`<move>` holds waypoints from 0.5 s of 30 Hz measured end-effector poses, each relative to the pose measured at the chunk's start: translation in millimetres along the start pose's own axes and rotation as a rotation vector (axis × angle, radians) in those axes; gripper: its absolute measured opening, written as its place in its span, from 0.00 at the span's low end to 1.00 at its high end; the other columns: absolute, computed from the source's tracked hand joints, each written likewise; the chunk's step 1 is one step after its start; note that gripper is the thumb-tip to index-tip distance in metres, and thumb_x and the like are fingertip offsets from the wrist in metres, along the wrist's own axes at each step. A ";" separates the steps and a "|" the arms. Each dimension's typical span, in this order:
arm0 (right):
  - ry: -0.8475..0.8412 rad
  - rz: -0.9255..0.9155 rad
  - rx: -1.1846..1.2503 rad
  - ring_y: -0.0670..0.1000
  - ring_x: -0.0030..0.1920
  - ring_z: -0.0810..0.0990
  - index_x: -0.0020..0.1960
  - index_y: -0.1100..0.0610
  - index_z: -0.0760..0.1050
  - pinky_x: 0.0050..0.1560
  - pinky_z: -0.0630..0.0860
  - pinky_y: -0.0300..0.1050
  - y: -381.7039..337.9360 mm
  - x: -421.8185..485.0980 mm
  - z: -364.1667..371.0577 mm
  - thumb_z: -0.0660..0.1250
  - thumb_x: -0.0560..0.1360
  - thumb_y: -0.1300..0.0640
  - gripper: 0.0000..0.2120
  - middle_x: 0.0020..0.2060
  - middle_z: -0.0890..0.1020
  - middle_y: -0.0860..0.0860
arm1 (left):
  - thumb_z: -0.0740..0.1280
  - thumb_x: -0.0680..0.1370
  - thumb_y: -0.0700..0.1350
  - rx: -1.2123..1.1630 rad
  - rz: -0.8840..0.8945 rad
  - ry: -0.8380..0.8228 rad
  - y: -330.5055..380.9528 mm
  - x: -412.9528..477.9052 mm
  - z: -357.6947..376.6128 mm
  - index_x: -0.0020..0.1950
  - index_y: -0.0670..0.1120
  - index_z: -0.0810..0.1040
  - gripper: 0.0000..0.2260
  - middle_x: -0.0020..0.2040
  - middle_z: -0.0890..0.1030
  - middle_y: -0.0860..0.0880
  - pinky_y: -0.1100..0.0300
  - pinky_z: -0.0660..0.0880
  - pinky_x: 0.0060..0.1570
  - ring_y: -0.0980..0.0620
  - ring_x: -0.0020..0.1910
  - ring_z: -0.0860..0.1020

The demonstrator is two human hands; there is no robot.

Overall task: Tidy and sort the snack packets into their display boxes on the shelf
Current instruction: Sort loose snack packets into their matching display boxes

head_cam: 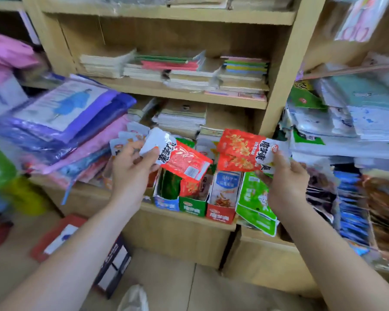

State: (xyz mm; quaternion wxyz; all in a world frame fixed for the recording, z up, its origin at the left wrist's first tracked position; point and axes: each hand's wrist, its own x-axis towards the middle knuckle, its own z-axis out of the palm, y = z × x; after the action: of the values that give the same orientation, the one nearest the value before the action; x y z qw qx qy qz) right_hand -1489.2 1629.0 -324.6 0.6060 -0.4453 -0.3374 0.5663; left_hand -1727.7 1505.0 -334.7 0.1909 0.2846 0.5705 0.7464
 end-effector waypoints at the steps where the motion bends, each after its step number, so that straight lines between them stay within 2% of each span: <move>1: 0.032 -0.024 0.030 0.56 0.43 0.80 0.39 0.57 0.72 0.31 0.79 0.40 -0.3 1.0 -0.5 0.70 0.78 0.55 0.12 0.40 0.77 0.54 | 0.70 0.79 0.38 -0.010 0.001 -0.026 0.6 0.4 5.9 0.49 0.49 0.79 0.06 0.43 0.85 0.51 0.66 0.78 0.39 0.55 0.42 0.82; 3: 0.082 -0.080 0.066 0.55 0.43 0.81 0.40 0.56 0.73 0.33 0.80 0.41 -4.8 1.8 -2.5 0.69 0.79 0.56 0.11 0.36 0.78 0.49 | 0.71 0.79 0.38 -0.031 -0.001 -0.069 0.4 -0.7 19.1 0.49 0.49 0.79 0.06 0.45 0.84 0.48 0.66 0.77 0.38 0.53 0.42 0.81; 5: 0.094 -0.144 0.051 0.50 0.38 0.83 0.42 0.55 0.74 0.34 0.81 0.41 -8.8 1.6 -6.0 0.69 0.79 0.57 0.08 0.37 0.79 0.47 | 0.71 0.79 0.38 -0.040 0.004 -0.100 0.4 -3.4 34.2 0.49 0.49 0.79 0.06 0.44 0.84 0.48 0.64 0.78 0.39 0.54 0.42 0.81; 8: 0.053 -0.238 -0.026 0.51 0.44 0.82 0.48 0.56 0.77 0.41 0.83 0.44 -6.4 5.8 -18.6 0.68 0.80 0.59 0.02 0.44 0.82 0.52 | 0.71 0.78 0.39 -0.013 0.057 -0.121 6.2 -7.1 55.4 0.50 0.48 0.78 0.05 0.43 0.85 0.51 0.59 0.79 0.42 0.58 0.40 0.82; 12: 0.027 -0.238 -0.062 0.51 0.43 0.84 0.60 0.65 0.77 0.48 0.83 0.46 -6.2 13.0 -31.5 0.66 0.81 0.58 0.12 0.50 0.82 0.57 | 0.72 0.78 0.41 0.028 0.106 -0.116 10.9 -6.2 67.9 0.53 0.46 0.78 0.05 0.46 0.86 0.50 0.59 0.79 0.42 0.57 0.43 0.84; 15: 0.008 -0.246 -0.050 0.53 0.45 0.83 0.59 0.63 0.78 0.48 0.83 0.45 -9.2 17.6 -31.4 0.66 0.81 0.58 0.11 0.49 0.81 0.58 | 0.71 0.79 0.41 0.038 0.100 -0.115 8.9 -1.2 66.4 0.54 0.45 0.78 0.05 0.47 0.86 0.49 0.58 0.80 0.43 0.56 0.45 0.84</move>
State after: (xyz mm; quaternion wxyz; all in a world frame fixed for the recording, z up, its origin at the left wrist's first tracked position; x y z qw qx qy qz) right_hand -1454.7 1641.7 -329.6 0.6608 -0.4176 -0.4012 0.4774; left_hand -1683.7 1551.1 -314.0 0.1802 0.3586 0.5578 0.7265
